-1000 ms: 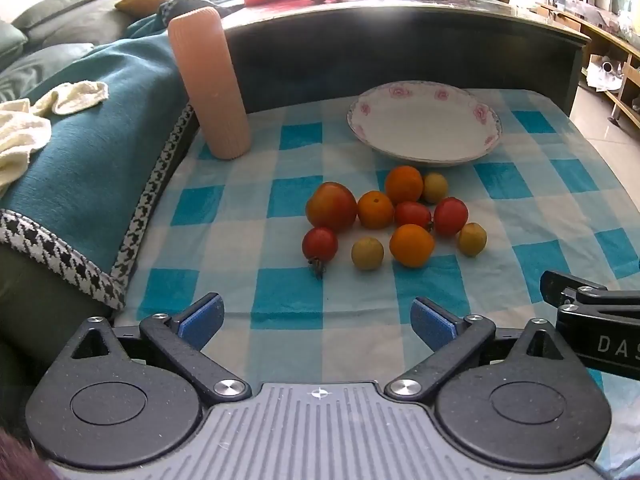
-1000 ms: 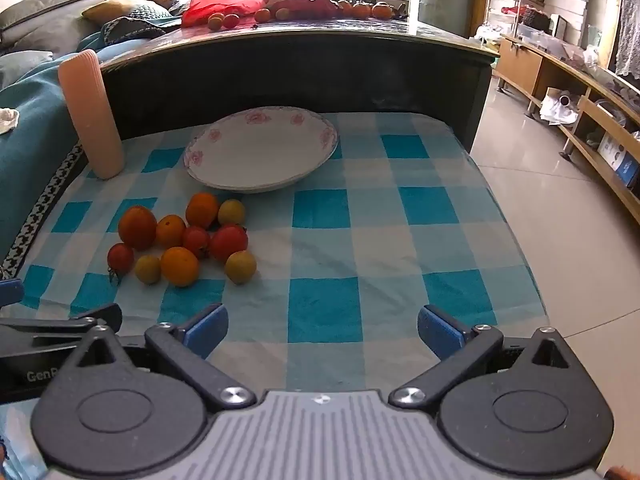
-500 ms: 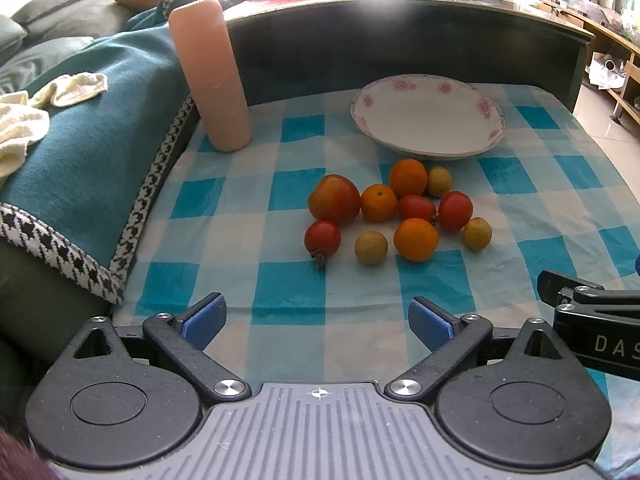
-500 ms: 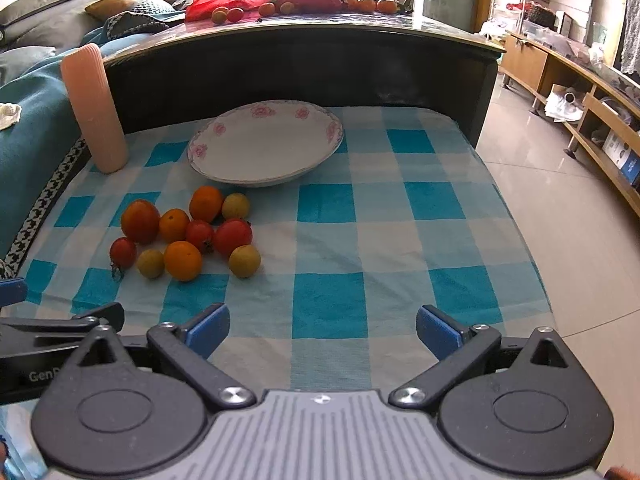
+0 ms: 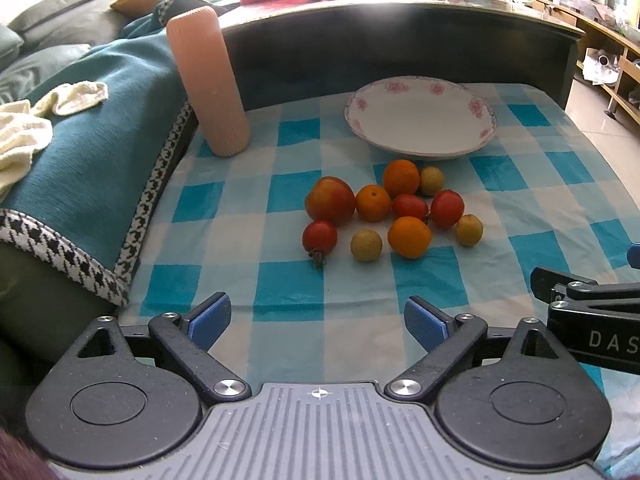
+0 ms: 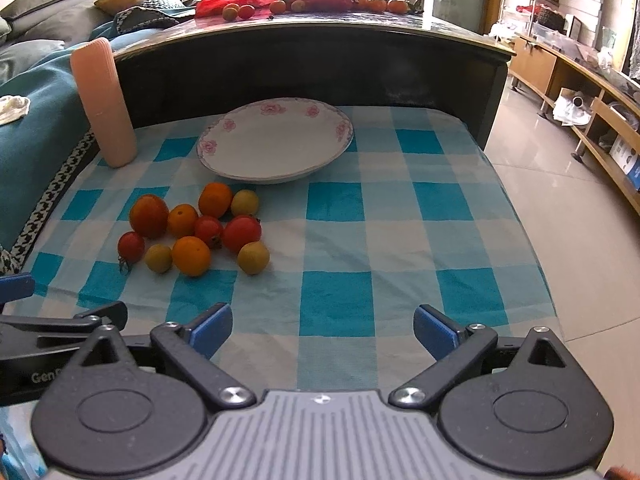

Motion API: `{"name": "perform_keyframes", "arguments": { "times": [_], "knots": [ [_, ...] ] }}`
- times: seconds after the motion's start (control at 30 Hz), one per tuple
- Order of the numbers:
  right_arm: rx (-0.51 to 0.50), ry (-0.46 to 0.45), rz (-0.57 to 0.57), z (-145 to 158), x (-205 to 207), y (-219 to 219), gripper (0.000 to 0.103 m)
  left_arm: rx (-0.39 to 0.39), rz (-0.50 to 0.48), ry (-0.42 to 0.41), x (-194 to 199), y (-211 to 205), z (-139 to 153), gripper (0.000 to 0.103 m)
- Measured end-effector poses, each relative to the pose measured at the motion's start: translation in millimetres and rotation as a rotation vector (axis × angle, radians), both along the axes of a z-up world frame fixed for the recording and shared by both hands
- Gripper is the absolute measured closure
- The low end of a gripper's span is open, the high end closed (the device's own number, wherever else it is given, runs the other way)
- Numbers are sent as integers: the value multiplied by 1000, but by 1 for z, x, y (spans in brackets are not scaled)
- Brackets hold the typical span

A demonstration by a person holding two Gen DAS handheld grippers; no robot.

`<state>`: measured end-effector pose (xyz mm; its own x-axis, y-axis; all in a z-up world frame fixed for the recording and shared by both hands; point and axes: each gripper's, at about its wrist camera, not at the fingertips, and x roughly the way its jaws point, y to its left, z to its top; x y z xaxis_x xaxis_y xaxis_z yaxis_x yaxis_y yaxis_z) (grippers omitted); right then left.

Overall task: Organize fruits
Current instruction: 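Move both grippers toward the pile of fruit beside the plate, then close the right gripper on a small yellow fruit and lift it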

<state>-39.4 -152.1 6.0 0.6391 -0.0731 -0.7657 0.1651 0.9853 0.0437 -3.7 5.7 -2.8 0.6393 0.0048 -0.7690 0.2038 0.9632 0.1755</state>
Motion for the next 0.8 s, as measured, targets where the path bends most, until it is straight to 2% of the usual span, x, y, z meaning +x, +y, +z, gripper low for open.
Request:
{"name": "perform_keyframes", "arguments": {
  "times": [0.17, 0.33, 0.47, 0.7, 0.8],
  "knots": [
    [8, 2, 10, 7, -1, -4, 0, 14, -22, -26, 0, -7, 12, 10],
    [33, -5, 4, 11, 5, -9, 0, 37, -70, 7, 16, -7, 5, 12],
    [36, 10, 41, 5, 18, -3, 0, 70, -94, -13, 26, -5, 5, 12],
    [38, 3, 128, -2, 41, 0, 1, 2, -104, 47, 43, 5, -9, 12],
    [47, 18, 174, -8, 50, 1, 9, -12, -111, 50, 46, 8, -14, 11]
  ]
}}
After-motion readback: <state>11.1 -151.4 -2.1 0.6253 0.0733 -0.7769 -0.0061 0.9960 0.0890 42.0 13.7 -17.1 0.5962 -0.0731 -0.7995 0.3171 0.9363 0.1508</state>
